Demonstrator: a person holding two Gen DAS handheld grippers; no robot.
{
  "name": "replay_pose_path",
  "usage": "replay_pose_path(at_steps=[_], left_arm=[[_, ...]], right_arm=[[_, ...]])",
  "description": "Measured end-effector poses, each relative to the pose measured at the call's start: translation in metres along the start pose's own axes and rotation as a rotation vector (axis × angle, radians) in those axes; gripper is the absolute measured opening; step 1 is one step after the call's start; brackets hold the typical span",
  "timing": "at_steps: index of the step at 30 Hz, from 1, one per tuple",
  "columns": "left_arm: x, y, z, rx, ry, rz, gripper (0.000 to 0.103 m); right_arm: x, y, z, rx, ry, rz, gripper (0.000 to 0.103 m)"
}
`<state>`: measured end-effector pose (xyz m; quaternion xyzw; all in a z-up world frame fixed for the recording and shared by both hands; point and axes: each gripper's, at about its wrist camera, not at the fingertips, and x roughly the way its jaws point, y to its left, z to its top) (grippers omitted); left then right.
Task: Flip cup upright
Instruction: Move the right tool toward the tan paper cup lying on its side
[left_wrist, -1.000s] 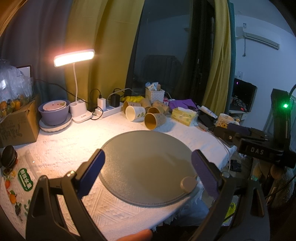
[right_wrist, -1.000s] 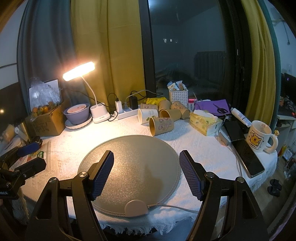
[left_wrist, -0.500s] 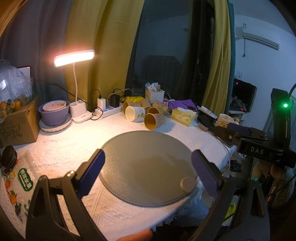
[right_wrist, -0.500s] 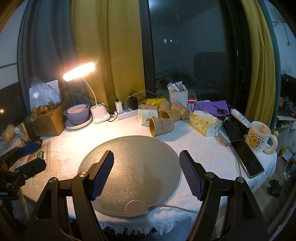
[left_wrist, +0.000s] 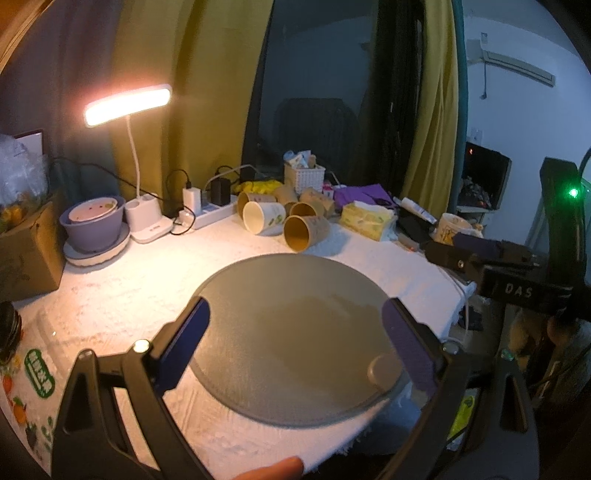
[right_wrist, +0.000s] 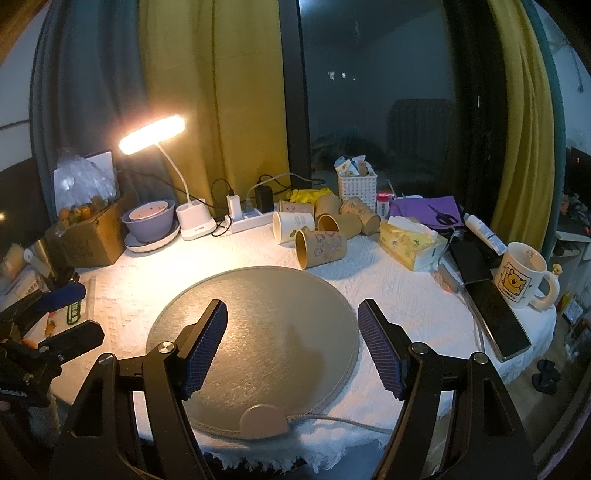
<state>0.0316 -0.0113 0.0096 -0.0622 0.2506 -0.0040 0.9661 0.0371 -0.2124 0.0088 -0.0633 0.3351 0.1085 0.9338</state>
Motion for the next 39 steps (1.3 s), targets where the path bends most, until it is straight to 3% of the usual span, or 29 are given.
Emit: replay_pose_path(at_steps=[23,39], left_arm=[[0.14,0.006,0.059,0.107,0.086,-0.009,0.095],[0.239,-0.005,0.092,0.234,0.118,-0.03,0.095]], right_arm=[[0.11,-0.047,0.038,0.029,0.083,-0.01,0.076],[0.183,-0.092,0.044,0.077,0.154,-0.005,0.076]])
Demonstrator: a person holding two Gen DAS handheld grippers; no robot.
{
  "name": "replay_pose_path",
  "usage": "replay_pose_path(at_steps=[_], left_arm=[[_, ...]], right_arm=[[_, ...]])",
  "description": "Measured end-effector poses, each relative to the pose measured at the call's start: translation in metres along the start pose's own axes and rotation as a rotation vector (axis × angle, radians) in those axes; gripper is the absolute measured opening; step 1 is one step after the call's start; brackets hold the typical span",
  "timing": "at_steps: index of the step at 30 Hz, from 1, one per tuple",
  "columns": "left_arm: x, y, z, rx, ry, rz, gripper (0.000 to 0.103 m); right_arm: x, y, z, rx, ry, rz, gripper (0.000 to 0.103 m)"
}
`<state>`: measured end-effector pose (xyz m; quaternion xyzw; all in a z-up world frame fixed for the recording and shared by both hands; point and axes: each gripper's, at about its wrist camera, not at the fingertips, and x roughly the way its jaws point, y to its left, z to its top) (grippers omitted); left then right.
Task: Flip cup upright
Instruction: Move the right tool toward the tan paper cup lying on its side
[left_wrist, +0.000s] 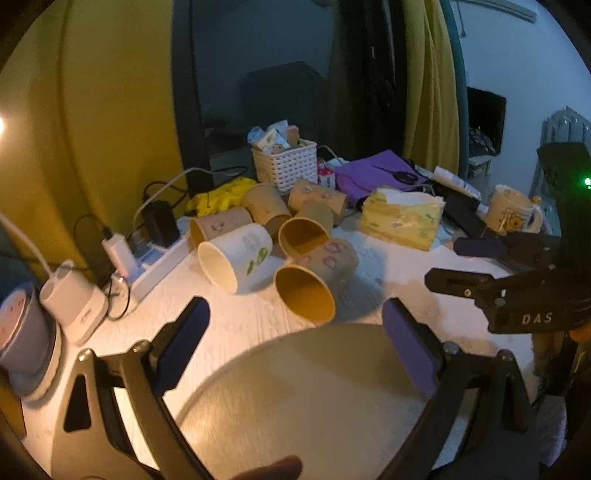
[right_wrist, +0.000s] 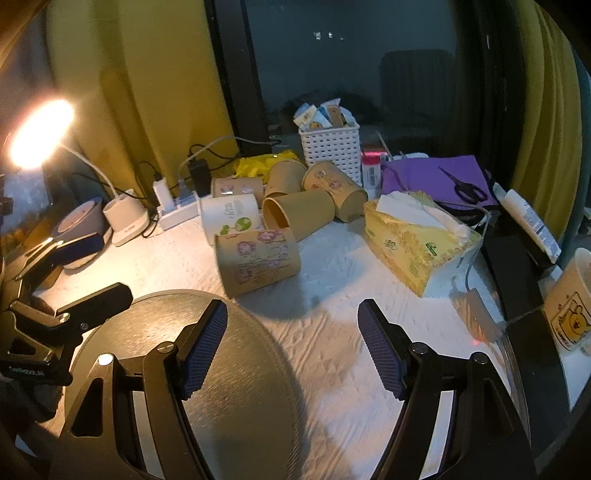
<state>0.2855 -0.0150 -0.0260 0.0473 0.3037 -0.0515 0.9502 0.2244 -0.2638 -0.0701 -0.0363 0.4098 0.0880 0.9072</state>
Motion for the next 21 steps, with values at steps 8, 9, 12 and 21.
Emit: replay_pose_path(at_steps=[8,9,12,21], left_arm=[[0.057,-0.004,0.023,0.047,0.013,-0.023,0.095],[0.064,-0.005,0.026,0.057,0.01,-0.024,0.095],[0.083,-0.005,0.032,0.069,0.01,-0.036,0.095],[0.126,-0.013,0.029,0.119,0.095,-0.107,0.095]], right_arm=[[0.035,-0.022,0.008,0.02,0.023,-0.001,0.076],[0.039,-0.024,0.01,0.024,0.026,0.0,0.076],[0.047,-0.031,0.011,0.037,0.033,0.005,0.076],[0.058,-0.044,0.009,0.066,0.046,0.007,0.076]])
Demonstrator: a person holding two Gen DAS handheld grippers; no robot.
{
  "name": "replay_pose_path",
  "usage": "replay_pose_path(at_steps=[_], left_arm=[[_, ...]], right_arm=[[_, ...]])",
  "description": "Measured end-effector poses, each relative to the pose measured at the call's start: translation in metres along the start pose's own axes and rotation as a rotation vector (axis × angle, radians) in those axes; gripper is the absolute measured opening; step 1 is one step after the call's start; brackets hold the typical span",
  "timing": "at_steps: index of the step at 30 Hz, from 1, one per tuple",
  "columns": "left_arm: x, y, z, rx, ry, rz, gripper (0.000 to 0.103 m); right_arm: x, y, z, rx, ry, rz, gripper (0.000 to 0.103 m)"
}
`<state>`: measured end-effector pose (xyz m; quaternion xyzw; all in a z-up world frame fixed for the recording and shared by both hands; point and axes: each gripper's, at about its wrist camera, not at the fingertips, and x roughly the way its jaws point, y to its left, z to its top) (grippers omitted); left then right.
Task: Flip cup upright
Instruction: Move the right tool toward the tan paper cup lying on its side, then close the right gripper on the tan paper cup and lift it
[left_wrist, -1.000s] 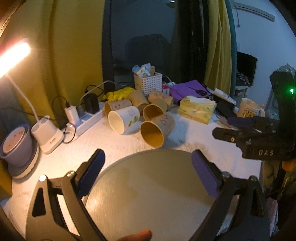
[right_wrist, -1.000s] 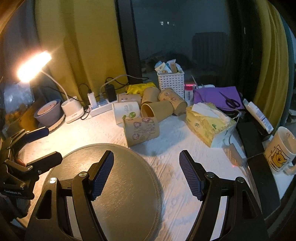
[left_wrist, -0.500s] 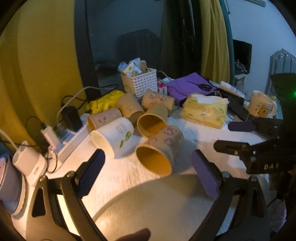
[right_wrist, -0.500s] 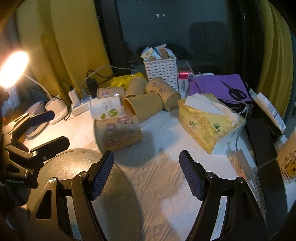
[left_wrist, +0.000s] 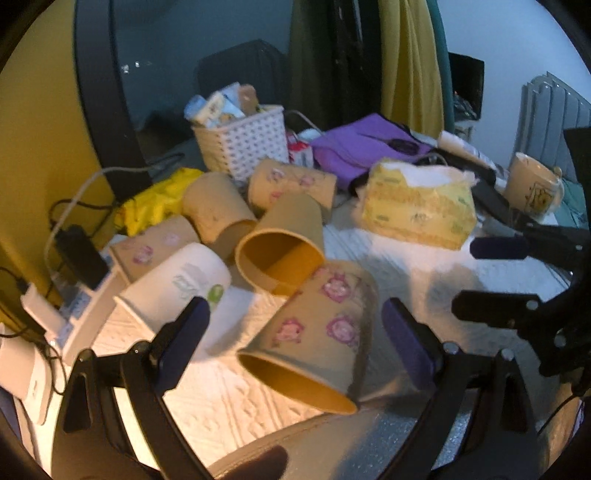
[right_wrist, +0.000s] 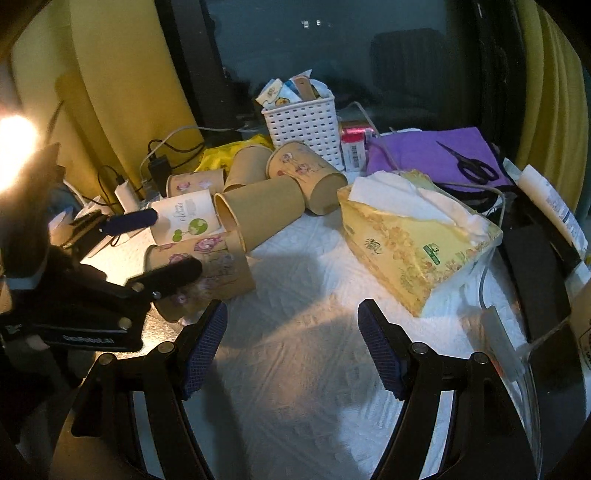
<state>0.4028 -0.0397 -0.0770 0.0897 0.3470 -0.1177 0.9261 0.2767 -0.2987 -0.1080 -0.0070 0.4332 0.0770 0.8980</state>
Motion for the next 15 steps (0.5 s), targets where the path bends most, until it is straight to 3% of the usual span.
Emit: replay_pose_path(at_steps=[7,9,15], left_arm=[[0.013,-0.01,-0.007,0.064,0.038,0.002,0.094],[0.014,-0.01,-0.008,0.074,0.045,-0.004,0.081],[0.013,-0.008,-0.008,0.056,0.047,-0.019,0.079]], right_arm=[[0.005,-0.003,-0.002,0.009,0.011,0.003,0.076],[0.005,-0.004,-0.003,0.009,0.011,0.002,0.076],[0.004,-0.006,-0.006,0.019,0.014,-0.004,0.076]])
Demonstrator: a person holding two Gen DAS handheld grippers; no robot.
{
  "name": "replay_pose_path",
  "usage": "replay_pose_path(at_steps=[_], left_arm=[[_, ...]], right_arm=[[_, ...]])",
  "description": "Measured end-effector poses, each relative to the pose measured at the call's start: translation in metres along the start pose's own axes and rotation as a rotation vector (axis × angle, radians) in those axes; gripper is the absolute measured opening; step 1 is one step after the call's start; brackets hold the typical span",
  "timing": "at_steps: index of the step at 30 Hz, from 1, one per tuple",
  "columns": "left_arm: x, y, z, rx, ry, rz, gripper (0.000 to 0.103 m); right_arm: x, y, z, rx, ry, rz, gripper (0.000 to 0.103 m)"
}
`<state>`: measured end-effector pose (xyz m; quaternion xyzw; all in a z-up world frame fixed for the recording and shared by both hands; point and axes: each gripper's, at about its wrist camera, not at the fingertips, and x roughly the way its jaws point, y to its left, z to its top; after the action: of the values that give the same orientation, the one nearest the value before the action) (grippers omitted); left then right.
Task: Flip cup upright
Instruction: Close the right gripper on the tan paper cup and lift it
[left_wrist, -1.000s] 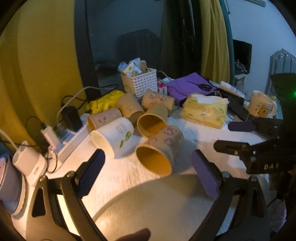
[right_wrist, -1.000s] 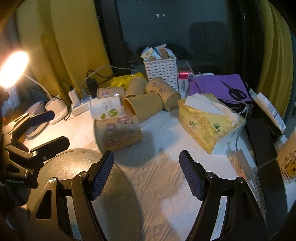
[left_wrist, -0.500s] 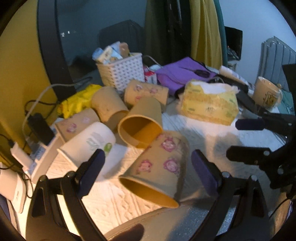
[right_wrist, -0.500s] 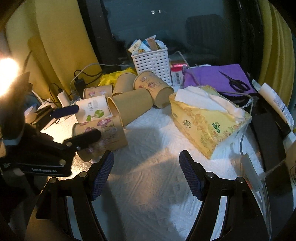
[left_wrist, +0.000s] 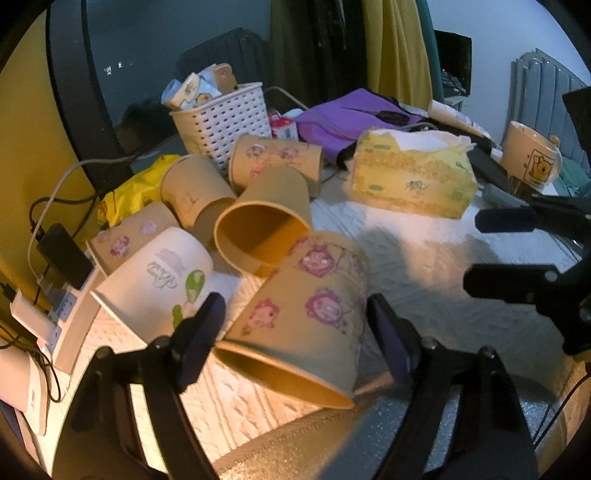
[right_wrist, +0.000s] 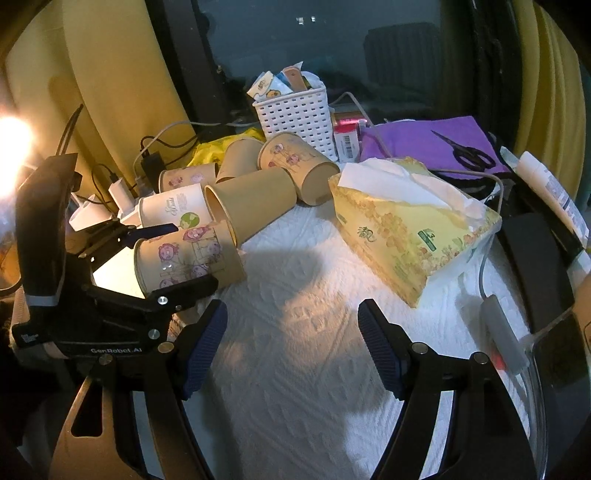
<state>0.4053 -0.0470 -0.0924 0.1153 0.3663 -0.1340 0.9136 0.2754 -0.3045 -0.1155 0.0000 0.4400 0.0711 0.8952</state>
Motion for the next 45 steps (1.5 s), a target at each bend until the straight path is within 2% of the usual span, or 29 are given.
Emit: replay_pose_path(at_steps=[8,18,31,38,45], left_arm=[[-0.031,-0.007,-0.002,-0.024,-0.029,-0.033,0.079],[-0.108,-0.034,-0.02,-0.037,-0.086,-0.096,0.079],[-0.184,-0.085,-0.078,0.013,-0.12,-0.184,0.079],[-0.195,-0.099,-0.111,0.013,-0.116,-0.198,0.079],[-0.183,-0.104,-0.131,0.021,-0.07,-0.181,0.075]], right_arm=[[-0.015,0.002,-0.003,0.003,-0.011,-0.01,0.076],[-0.054,0.012,-0.016,0.003,-0.041,-0.022,0.076],[-0.113,0.038,-0.066,-0.009,-0.034,-0.044,0.076],[-0.132,0.05,-0.101,-0.02,0.0,-0.057,0.076],[-0.126,0.055,-0.13,0.001,0.04,-0.046,0.076]])
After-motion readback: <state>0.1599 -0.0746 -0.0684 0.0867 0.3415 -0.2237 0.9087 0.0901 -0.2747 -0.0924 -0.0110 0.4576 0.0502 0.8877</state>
